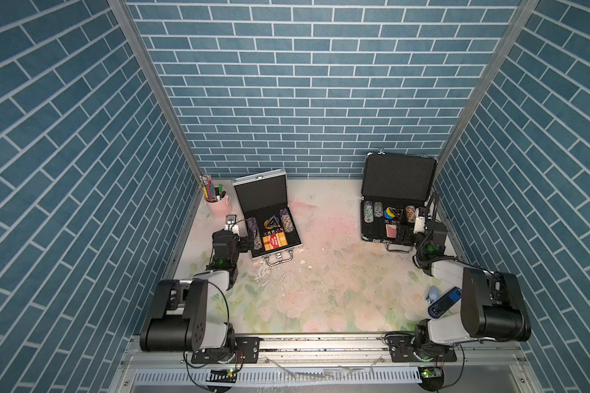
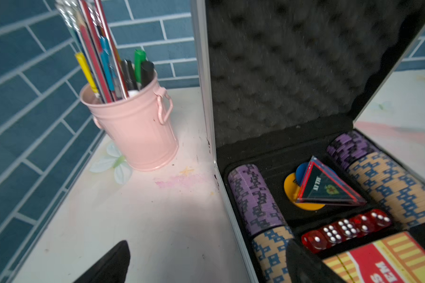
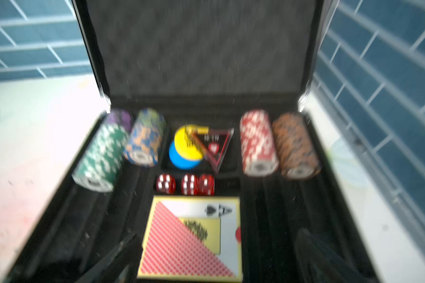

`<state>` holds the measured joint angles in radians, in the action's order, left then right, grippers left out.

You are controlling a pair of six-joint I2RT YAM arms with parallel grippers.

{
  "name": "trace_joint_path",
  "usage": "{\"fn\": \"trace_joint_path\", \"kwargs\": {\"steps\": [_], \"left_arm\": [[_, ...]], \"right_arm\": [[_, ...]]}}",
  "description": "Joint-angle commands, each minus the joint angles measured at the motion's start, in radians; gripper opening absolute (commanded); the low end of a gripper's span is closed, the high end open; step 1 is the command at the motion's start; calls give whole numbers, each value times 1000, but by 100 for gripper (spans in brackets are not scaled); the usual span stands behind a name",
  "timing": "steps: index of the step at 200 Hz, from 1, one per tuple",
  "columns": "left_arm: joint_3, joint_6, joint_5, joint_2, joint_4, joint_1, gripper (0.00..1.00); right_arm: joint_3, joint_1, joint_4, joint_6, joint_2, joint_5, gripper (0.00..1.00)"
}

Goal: Close the poker set cases
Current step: Move the poker set case to the center of the board.

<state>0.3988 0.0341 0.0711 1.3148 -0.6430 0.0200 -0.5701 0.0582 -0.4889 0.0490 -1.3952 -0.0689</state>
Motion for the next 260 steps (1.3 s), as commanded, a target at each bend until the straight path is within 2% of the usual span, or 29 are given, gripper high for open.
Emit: {"fn": "trace_joint_path", "kwargs": {"steps": [1,25,51,84,128,162,216,260], "left_arm": [[78,-90,67,-137,272,4,100],[171,-192,62,-254,606,6,100],[243,-290,3,-296,925,8,100],[233,-395,-67,-350,1114,9,96],[209,-453,-138,-293,1130,11,92],[204,-460,-196,-188,1078,10,88],[223,-451,-227,-58,928,10,82],[239,-437,-218,23,890,10,76]], "right_arm": [[-66,-35,229,34,94,44,98],[-192,-125,457,52,94,45,98],[-312,-250,601,110,34,-12,99],[-435,-413,670,244,-79,-95,99],[-648,-627,781,342,-286,-172,94],[-775,-737,833,388,-423,-181,90],[-914,-806,859,442,-575,-200,83],[-1013,-825,901,467,-683,-193,71]]}}
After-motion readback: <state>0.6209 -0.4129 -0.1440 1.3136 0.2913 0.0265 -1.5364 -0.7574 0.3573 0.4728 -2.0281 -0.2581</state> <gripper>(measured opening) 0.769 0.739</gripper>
